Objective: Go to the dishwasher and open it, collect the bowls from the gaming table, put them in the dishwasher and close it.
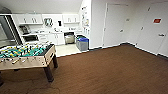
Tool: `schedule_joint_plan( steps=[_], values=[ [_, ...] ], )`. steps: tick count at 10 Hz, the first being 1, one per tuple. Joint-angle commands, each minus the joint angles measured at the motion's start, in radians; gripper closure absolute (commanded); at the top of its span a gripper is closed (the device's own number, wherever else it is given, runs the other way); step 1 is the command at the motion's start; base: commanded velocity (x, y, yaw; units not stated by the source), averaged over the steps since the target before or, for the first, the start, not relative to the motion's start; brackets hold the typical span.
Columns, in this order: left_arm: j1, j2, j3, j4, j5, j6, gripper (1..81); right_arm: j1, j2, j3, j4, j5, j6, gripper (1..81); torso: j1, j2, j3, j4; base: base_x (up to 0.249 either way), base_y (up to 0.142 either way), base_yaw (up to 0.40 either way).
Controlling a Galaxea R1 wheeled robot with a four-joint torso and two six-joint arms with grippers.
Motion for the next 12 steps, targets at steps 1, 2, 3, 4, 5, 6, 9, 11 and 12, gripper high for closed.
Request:
schedule_joint_plan(
  steps=[1, 2, 3, 4, 5, 6, 9, 11, 12],
  values=[
    [-0.044, -0.025, 0.013, 0.009, 0.019, 0.006, 81.1, 0.042, -0.016, 0.000, -0.012, -0.033, -0.003, 81.1, 0.000, 0.000, 0.000, 0.000, 0.136, 0.000, 0.000],
    [-0.043, -0.025, 0.012, 0.009, 0.019, 0.006, 81.1, 0.042, -0.016, 0.000, -0.012, -0.031, -0.004, 81.1, 0.000, 0.000, 0.000, 0.000, 0.133, 0.000, 0.000],
    [-0.043, -0.025, 0.013, 0.009, 0.019, 0.006, 81.1, 0.042, -0.015, 0.000, -0.012, -0.031, -0.004, 81.1, 0.000, 0.000, 0.000, 0.000, 0.133, 0.070, 0.000],
    [-0.044, -0.025, 0.013, 0.009, 0.019, 0.006, 81.1, 0.042, -0.015, 0.001, -0.012, -0.033, -0.003, 81.1, 0.000, 0.000, 0.000, 0.000, 0.127, 0.075, 0.000],
    [-0.043, -0.026, 0.012, 0.009, 0.015, 0.006, 81.1, 0.042, -0.015, 0.000, -0.011, -0.033, -0.004, 81.1, 0.000, 0.000, 0.000, 0.000, 0.121, 0.075, 0.000],
    [-0.043, -0.026, 0.012, 0.010, 0.005, 0.006, 81.1, 0.042, -0.015, 0.000, -0.012, -0.033, -0.003, 81.1, 0.001, 0.000, 0.000, 0.000, 0.121, 0.075, 0.000],
    [-0.044, -0.028, 0.012, 0.009, 0.005, 0.006, 81.1, 0.045, -0.013, 0.000, -0.012, -0.033, -0.004, 81.1, 0.001, 0.000, 0.000, 0.000, 0.122, 0.021, 0.000],
    [-0.043, -0.028, 0.012, 0.009, 0.005, 0.006, 81.1, 0.046, -0.013, 0.000, -0.014, -0.033, -0.003, 81.1, 0.000, 0.000, 0.000, 0.000, 0.132, 0.000, 0.000],
    [-0.043, -0.026, 0.012, 0.010, 0.005, 0.006, 81.1, 0.046, -0.013, 0.001, -0.014, -0.033, -0.003, 81.1, 0.000, 0.000, 0.000, 0.000, 0.133, 0.000, 0.000]
  ],
)
